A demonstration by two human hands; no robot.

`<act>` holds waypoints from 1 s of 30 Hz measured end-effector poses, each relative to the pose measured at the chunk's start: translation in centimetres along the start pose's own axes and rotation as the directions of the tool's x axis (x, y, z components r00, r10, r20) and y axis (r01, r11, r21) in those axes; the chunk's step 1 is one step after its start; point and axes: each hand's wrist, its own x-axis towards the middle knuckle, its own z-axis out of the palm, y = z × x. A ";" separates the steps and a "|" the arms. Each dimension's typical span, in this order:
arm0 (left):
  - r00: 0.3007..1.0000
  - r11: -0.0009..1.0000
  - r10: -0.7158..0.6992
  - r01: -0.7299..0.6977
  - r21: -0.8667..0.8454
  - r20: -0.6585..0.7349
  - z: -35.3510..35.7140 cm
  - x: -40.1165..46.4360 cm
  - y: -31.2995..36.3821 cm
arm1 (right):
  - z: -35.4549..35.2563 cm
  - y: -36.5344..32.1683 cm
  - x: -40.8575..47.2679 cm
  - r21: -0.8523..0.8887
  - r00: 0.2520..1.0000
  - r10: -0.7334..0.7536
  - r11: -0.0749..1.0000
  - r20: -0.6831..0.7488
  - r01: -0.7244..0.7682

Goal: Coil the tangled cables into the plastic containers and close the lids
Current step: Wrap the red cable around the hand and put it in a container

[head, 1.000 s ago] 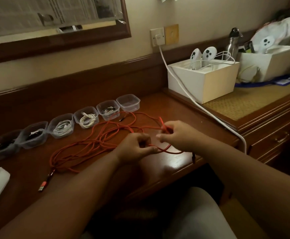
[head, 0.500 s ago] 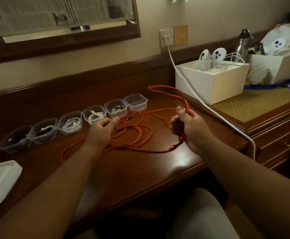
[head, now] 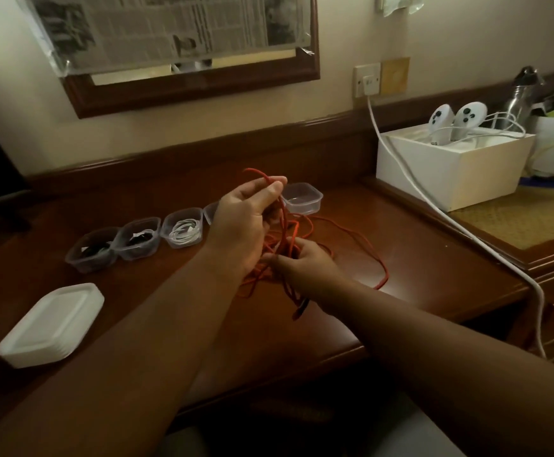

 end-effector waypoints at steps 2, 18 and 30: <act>0.997 0.995 0.073 -0.070 0.074 -0.034 -1.0 -0.5 0.2 | 0.0 -0.5 -0.1 0.030 0.999 -0.023 0.999 -0.047 0.024; 0.984 0.493 0.003 -0.154 0.856 0.176 -10.9 0.9 -8.2 | -3.6 -3.9 0.4 0.187 0.990 0.040 0.982 -0.139 -0.014; 0.975 0.717 0.217 -0.124 0.686 -0.051 -7.7 3.1 -5.4 | -0.8 -1.2 1.0 -0.253 0.999 0.017 0.967 -0.048 -0.029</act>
